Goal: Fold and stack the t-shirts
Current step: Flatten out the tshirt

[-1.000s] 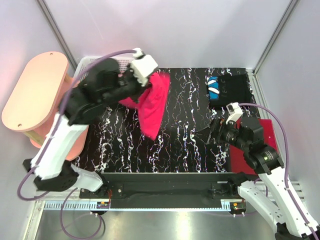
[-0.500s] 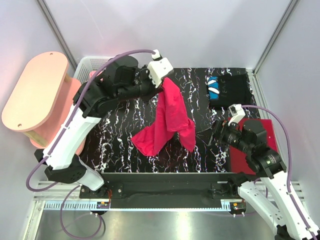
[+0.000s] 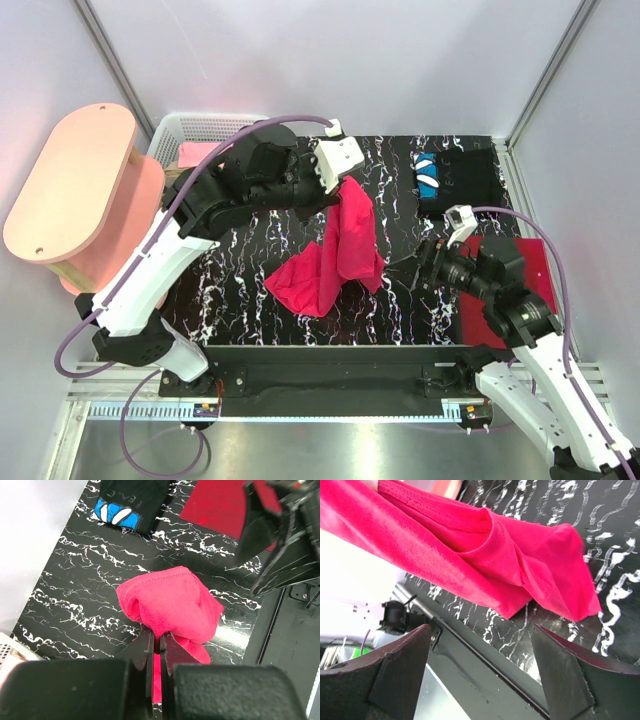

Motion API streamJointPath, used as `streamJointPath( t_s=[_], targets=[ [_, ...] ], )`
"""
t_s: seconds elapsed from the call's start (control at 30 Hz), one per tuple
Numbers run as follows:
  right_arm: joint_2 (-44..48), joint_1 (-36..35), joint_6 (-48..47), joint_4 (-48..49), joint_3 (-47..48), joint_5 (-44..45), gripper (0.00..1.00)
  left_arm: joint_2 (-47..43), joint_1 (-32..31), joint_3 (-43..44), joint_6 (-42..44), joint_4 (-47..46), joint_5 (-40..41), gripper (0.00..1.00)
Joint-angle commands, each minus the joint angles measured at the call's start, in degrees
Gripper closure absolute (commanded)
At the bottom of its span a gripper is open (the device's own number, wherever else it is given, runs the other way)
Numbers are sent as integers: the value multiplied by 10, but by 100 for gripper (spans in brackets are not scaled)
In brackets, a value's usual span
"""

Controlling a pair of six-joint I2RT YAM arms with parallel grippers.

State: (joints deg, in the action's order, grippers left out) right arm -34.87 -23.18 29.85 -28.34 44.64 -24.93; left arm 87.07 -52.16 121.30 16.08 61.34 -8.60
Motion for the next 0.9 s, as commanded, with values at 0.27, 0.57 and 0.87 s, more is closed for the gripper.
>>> streamJointPath(
  t_s=[0.27, 0.57, 0.87],
  targets=[
    [-146, -43, -49, 211, -65, -89, 13, 11, -19, 27, -3, -13, -9, 100],
    [-169, -60, -43, 236, -53, -93, 20, 13, -24, 24, 0, -13, -3, 100],
    [-167, -73, -23, 234, -45, -93, 87, 16, -25, 23, 4, -13, 7, 100]
  ],
)
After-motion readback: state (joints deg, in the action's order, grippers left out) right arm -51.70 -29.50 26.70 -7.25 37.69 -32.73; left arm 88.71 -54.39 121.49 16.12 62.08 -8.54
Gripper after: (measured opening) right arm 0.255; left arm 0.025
